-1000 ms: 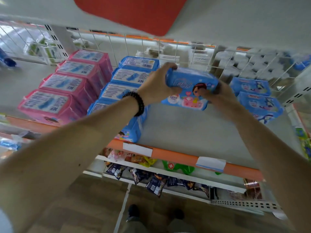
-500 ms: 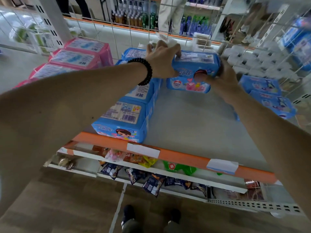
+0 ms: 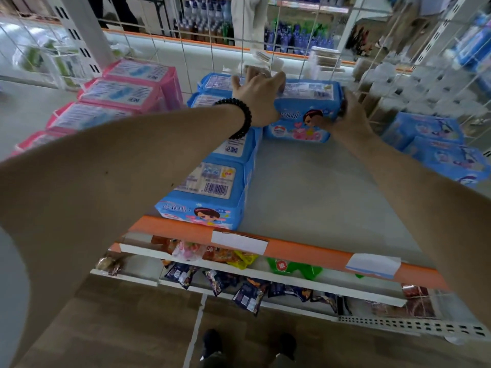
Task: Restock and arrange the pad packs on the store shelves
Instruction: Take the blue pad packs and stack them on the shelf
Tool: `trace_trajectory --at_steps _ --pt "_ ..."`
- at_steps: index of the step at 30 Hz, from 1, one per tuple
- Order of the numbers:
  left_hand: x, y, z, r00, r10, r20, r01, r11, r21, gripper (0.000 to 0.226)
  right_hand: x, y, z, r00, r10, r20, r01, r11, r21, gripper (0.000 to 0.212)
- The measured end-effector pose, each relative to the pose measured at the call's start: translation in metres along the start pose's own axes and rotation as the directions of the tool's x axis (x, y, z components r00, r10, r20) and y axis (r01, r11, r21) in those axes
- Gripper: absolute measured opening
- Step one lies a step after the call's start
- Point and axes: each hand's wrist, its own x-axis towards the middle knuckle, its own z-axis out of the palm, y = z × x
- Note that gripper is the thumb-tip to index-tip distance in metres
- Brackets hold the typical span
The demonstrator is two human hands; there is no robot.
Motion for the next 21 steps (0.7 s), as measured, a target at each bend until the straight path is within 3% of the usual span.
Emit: trace_trajectory --at_steps 5,8,11,15,21 --pt "0.0 0.002 0.0 1.0 0.004 0.03 -0.003 1.0 -0.016 0.045 -0.006 0.001 -0.001 0.997 0.076 0.034 -0.075 0.997 -0.034 0.069" --pt "-0.003 -0.002 0.001 1.0 0.013 -0.002 -0.013 0.999 -0.036 0.047 -0.007 0.002 -0.008 0.997 0.079 -0.024 -0.081 0.99 -0.112 0.076" --pt "-0.008 -0.008 -0.002 0.996 -0.073 -0.057 0.069 0.996 -0.058 0.061 -0.009 0.001 -0.013 0.994 0.086 -0.062 -0.096 0.976 -0.197 0.084" --pt "-0.014 -0.041 -0.013 0.95 -0.311 -0.038 0.303 0.941 -0.148 0.076 -0.008 -0.002 -0.008 0.995 0.083 -0.062 -0.097 0.957 -0.274 0.07" --pt "-0.024 -0.069 -0.018 0.959 -0.282 0.01 0.281 0.953 -0.114 0.076 -0.013 -0.011 -0.003 0.995 0.095 -0.015 -0.096 0.963 -0.25 0.062"
